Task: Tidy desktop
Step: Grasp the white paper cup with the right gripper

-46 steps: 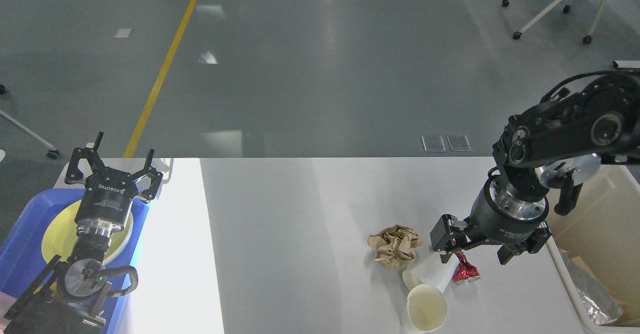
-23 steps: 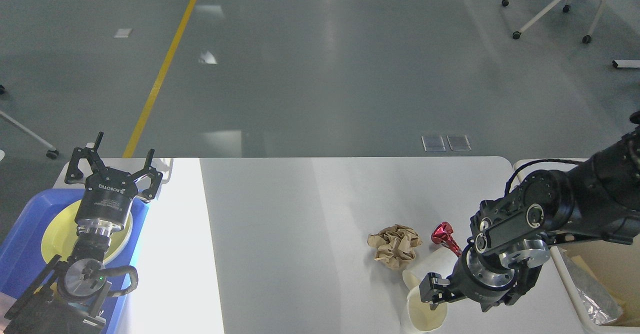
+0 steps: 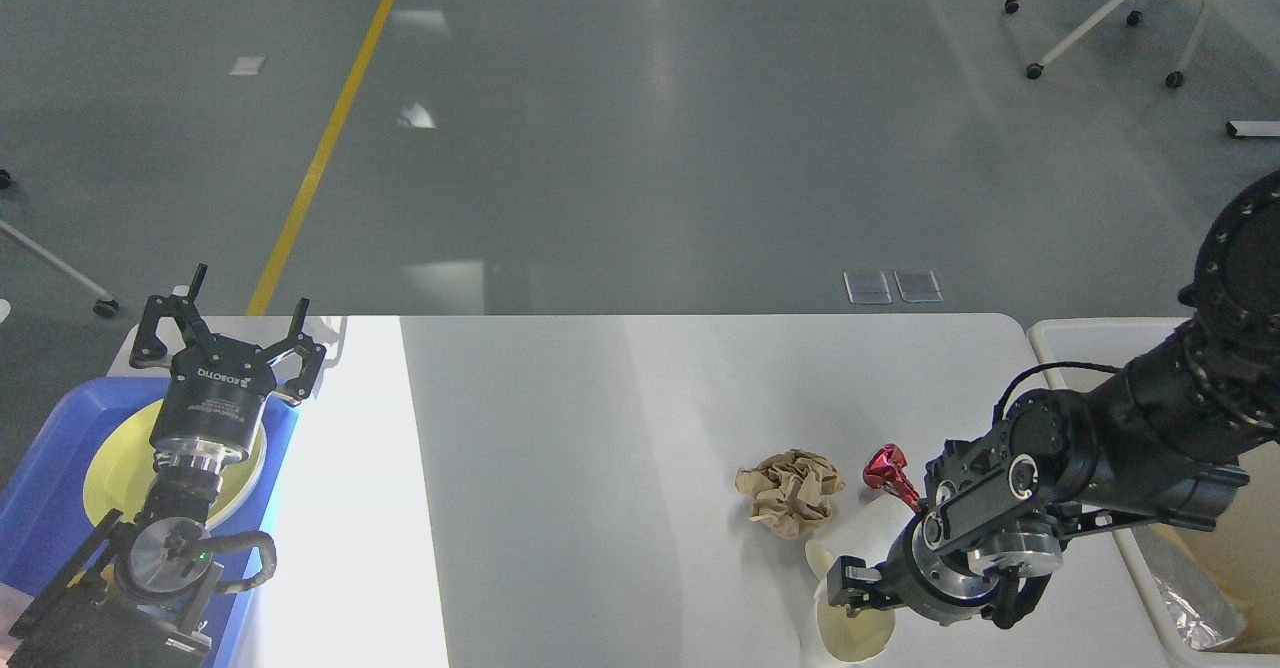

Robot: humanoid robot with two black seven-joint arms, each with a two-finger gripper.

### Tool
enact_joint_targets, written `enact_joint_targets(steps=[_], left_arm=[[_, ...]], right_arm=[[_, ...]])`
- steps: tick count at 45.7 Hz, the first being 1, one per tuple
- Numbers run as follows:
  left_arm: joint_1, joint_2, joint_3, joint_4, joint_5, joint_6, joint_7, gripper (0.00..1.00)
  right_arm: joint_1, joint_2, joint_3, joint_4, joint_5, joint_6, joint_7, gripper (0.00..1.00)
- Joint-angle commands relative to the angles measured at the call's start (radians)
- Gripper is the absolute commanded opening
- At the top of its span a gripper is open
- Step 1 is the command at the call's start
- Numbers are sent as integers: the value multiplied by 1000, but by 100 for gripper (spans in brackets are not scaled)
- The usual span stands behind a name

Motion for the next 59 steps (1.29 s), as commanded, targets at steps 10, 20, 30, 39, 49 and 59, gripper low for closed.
enact_joint_targets(steps=[10, 20, 30, 39, 49, 59], left_arm=[[0, 0, -1, 0, 0, 0, 0, 97], [0, 0, -1, 0, 0, 0, 0, 97], [0, 0, -1, 0, 0, 0, 0, 97], [0, 0, -1, 0, 0, 0, 0, 97], [0, 0, -1, 0, 0, 0, 2, 97], [0, 0, -1, 0, 0, 0, 2, 97]], right_arm=[[1, -1, 3, 3, 174, 15, 1, 0], [9, -1, 3, 8, 149, 18, 5, 0], [10, -3, 18, 9, 152, 49, 9, 0], [56, -19, 29, 37, 157, 103, 11, 0], [263, -122, 23, 54, 178, 380, 12, 0], [561, -211, -74, 58, 220, 574, 11, 0]])
